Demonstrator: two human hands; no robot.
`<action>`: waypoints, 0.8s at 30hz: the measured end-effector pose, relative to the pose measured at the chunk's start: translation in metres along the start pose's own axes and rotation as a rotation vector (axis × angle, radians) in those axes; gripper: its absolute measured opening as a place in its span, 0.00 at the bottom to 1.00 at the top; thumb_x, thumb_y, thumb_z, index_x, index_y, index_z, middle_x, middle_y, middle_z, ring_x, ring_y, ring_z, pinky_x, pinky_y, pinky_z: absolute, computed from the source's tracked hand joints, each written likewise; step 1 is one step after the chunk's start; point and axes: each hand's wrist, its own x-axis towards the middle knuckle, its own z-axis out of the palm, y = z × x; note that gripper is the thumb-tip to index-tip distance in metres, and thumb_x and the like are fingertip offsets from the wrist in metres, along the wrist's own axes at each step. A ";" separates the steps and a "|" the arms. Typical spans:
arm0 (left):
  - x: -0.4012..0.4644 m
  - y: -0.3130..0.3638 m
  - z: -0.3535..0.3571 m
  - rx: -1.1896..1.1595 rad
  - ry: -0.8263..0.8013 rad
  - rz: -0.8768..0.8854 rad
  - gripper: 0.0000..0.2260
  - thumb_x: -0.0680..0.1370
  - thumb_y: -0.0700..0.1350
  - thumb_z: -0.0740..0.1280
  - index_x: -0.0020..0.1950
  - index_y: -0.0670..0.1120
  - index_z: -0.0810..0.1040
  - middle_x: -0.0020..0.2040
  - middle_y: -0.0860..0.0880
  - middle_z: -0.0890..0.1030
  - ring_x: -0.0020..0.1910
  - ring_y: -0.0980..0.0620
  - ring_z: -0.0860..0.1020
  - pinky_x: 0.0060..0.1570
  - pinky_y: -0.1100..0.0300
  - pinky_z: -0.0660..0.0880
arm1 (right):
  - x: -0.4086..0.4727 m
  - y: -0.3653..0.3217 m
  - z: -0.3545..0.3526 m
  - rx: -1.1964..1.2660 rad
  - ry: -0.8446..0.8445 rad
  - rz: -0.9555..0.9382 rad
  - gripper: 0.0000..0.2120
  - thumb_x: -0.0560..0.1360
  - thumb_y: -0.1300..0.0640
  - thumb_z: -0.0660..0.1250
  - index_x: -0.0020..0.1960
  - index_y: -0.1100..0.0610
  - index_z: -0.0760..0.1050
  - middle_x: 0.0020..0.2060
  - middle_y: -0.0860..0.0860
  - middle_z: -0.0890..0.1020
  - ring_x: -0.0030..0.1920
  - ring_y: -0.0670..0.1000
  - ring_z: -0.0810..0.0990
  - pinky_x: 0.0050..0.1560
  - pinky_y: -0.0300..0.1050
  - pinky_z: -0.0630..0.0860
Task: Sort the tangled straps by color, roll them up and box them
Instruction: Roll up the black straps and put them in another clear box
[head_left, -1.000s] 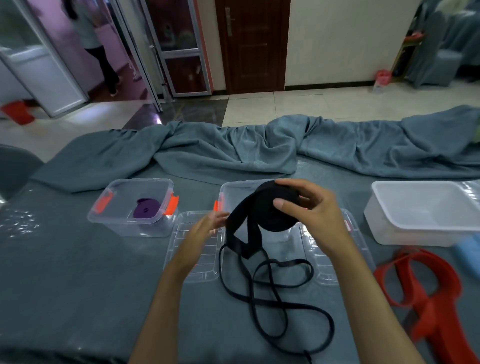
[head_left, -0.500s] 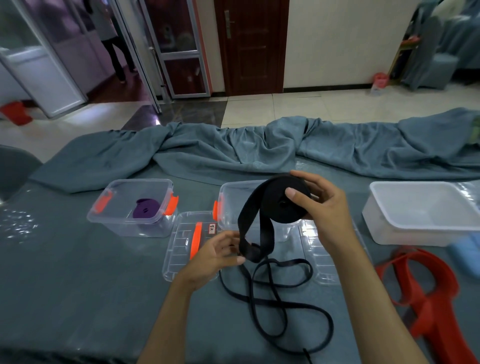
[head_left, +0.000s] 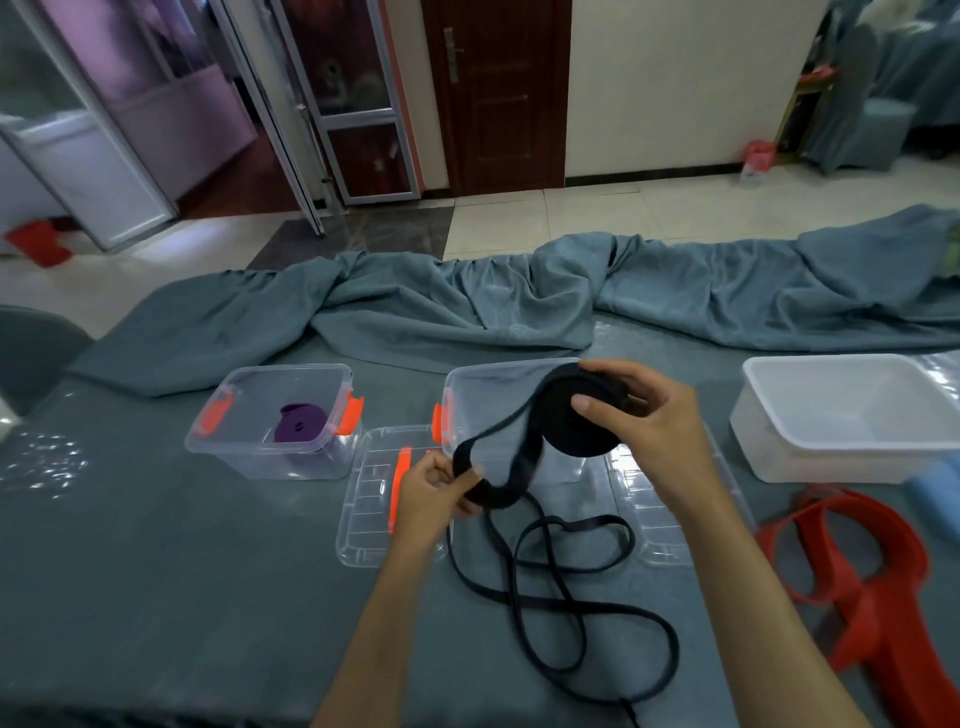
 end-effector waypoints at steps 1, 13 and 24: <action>0.001 -0.001 0.001 0.002 0.052 -0.003 0.15 0.75 0.37 0.79 0.40 0.43 0.72 0.34 0.41 0.82 0.25 0.46 0.81 0.30 0.54 0.81 | -0.001 0.000 0.001 -0.014 -0.009 -0.006 0.17 0.73 0.61 0.80 0.58 0.46 0.86 0.53 0.47 0.89 0.55 0.49 0.88 0.57 0.44 0.84; -0.012 0.031 -0.029 0.385 -0.421 -0.030 0.45 0.66 0.52 0.86 0.77 0.65 0.67 0.72 0.55 0.73 0.71 0.56 0.73 0.69 0.51 0.75 | -0.007 -0.008 0.004 -0.135 -0.131 -0.039 0.17 0.73 0.59 0.81 0.59 0.44 0.86 0.54 0.44 0.88 0.56 0.46 0.86 0.58 0.35 0.79; -0.038 0.103 0.001 0.189 -0.399 0.380 0.13 0.78 0.42 0.78 0.62 0.49 0.85 0.58 0.49 0.87 0.60 0.50 0.85 0.68 0.51 0.78 | -0.014 -0.016 0.014 -0.179 -0.269 -0.002 0.22 0.73 0.60 0.81 0.64 0.47 0.82 0.53 0.45 0.88 0.57 0.46 0.86 0.62 0.38 0.79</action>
